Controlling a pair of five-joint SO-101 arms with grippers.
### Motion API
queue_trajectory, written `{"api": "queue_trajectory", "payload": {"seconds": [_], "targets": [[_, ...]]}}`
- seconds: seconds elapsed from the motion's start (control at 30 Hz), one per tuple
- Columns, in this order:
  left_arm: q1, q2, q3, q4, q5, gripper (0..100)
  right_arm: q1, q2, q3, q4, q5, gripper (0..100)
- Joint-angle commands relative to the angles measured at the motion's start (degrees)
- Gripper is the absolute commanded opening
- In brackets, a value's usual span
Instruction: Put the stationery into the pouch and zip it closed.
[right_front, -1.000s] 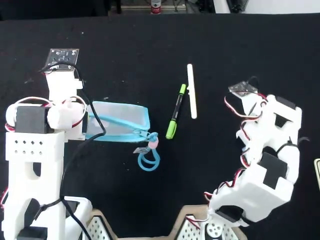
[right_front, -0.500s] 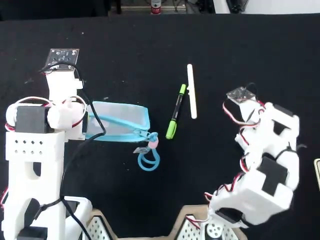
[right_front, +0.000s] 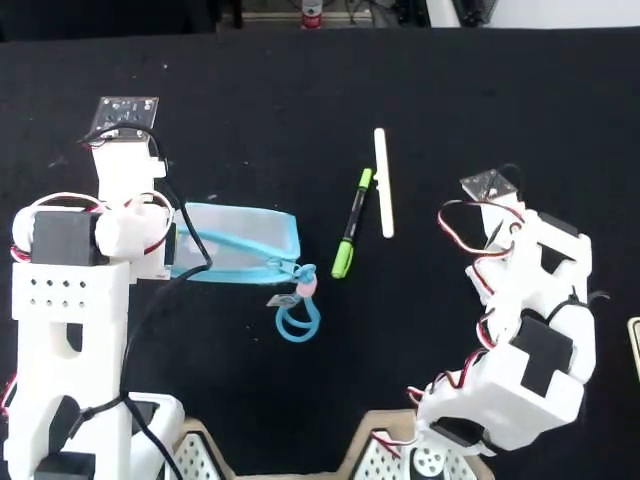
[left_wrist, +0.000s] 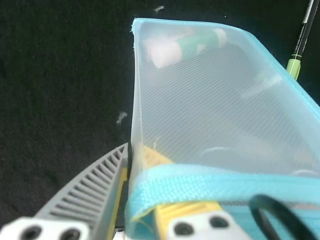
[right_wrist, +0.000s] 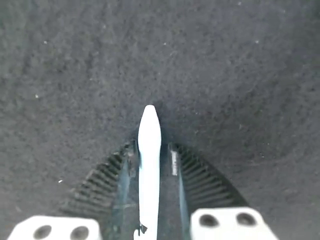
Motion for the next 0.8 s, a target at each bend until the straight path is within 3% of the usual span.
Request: {"api": "queue_trajectory", "payload": {"seconds": [0.0,0.13,0.33,0.63,0.77], "targets": [[0.31,-0.26,0.66,-0.79,0.00,3,-1.93,0.48,-0.04,-1.93,-0.62,11.6],[0.31,-0.26,0.66,-0.79,0.00,3,-1.85,-0.04,0.66,-3.34,-0.70,0.5],[0.40,-0.26,0.66,-0.79,0.00,3,0.35,-7.52,3.21,-2.46,-0.88,1.0],[0.66,-0.26,0.66,-0.79,0.00,3,-0.79,-30.90,3.65,11.16,-1.05,1.1],[0.66,-0.26,0.66,-0.53,-0.09,3,-1.76,-43.91,4.70,16.00,-5.63,1.1]]}}
